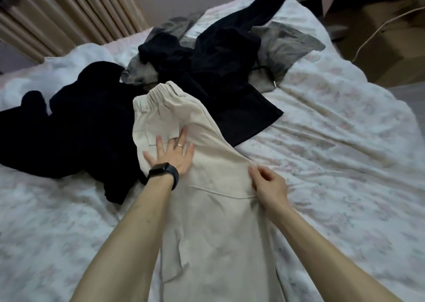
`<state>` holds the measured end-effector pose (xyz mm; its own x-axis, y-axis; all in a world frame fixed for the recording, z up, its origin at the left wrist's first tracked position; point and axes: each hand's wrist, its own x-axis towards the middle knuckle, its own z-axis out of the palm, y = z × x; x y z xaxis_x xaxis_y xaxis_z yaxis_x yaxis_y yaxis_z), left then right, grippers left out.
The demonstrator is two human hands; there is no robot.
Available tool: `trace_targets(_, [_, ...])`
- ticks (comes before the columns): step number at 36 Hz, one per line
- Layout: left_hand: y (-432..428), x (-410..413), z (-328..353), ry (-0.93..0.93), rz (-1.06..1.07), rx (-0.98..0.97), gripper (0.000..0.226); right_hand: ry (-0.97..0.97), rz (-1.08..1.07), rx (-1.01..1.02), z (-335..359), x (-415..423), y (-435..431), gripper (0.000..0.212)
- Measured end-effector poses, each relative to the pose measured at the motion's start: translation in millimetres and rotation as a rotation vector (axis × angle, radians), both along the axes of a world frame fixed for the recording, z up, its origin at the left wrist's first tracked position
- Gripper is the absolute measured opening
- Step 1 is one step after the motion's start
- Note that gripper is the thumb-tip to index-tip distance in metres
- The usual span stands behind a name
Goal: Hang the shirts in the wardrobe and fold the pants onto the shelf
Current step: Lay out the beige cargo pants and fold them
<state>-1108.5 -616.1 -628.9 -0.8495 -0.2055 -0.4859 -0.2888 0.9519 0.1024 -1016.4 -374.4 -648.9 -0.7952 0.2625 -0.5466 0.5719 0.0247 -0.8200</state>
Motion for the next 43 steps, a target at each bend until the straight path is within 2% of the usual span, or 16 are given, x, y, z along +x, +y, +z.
trace_targets(1, [1, 3, 0, 0.035, 0.001, 0.001, 0.056, -0.001, 0.048, 0.028, 0, 2, 1, 0.017])
trace_targets(5, [13, 46, -5, 0.214, -0.035, 0.047, 0.055, -0.007, 0.188, 0.248, 0, 27, 8, 0.045])
trace_targets(8, [15, 121, -10, 0.309, -0.015, 0.075, 0.056, -0.063, 0.336, 0.349, 4, 74, 5, 0.052])
trace_targets(11, [19, 204, -15, 0.301, 0.104, 0.109, 0.061, -0.091, 0.488, 0.437, 4, 127, 5, 0.055])
trace_targets(13, [27, 254, -12, 0.263, 0.231, 0.185, 0.061, -0.092, 0.533, 0.496, 7, 162, 7, 0.053])
trace_targets(16, [39, 325, 4, 0.268, 0.545, 0.373, 0.059, -0.112, 0.564, 0.545, 13, 211, 10, 0.048])
trace_targets(19, [46, 388, 21, 0.209, 0.822, 0.398, 0.060, -0.204, 0.557, 0.549, 23, 252, 12, 0.046])
trace_targets(23, [52, 453, 36, 0.034, 0.997, 0.459, 0.034, -0.315, 0.603, 0.440, 33, 299, 20, 0.031])
trace_targets(25, [54, 479, 40, 0.007, 1.025, 0.462, 0.028, -0.359, 0.676, 0.392, 36, 325, 25, 0.030])
trace_targets(27, [57, 505, 41, -0.006, 1.022, 0.439, 0.027, -0.365, 0.703, 0.377, 38, 351, 32, 0.040])
trace_targets(29, [57, 525, 38, -0.018, 1.007, 0.415, 0.029, -0.409, 0.684, 0.387, 38, 374, 37, 0.046])
trace_targets(31, [54, 545, 35, -0.042, 0.996, 0.404, 0.028, -0.440, 0.649, 0.397, 37, 400, 37, 0.043])
trace_targets(34, [48, 570, 31, -0.108, 0.969, 0.428, 0.023, -0.378, 0.570, 0.432, 35, 434, 36, 0.034])
trace_targets(36, [43, 590, 30, -0.158, 0.937, 0.467, 0.025, -0.422, 0.544, 0.446, 29, 457, 34, 0.032])
trace_targets(40, [35, 630, 24, -0.270, 0.813, 0.447, 0.028, -0.535, 0.478, 0.380, 19, 496, 36, 0.052])
trace_targets(43, [32, 657, 23, -0.276, 0.799, 0.472, 0.026, -0.505, 0.457, 0.346, 17, 514, 40, 0.049])
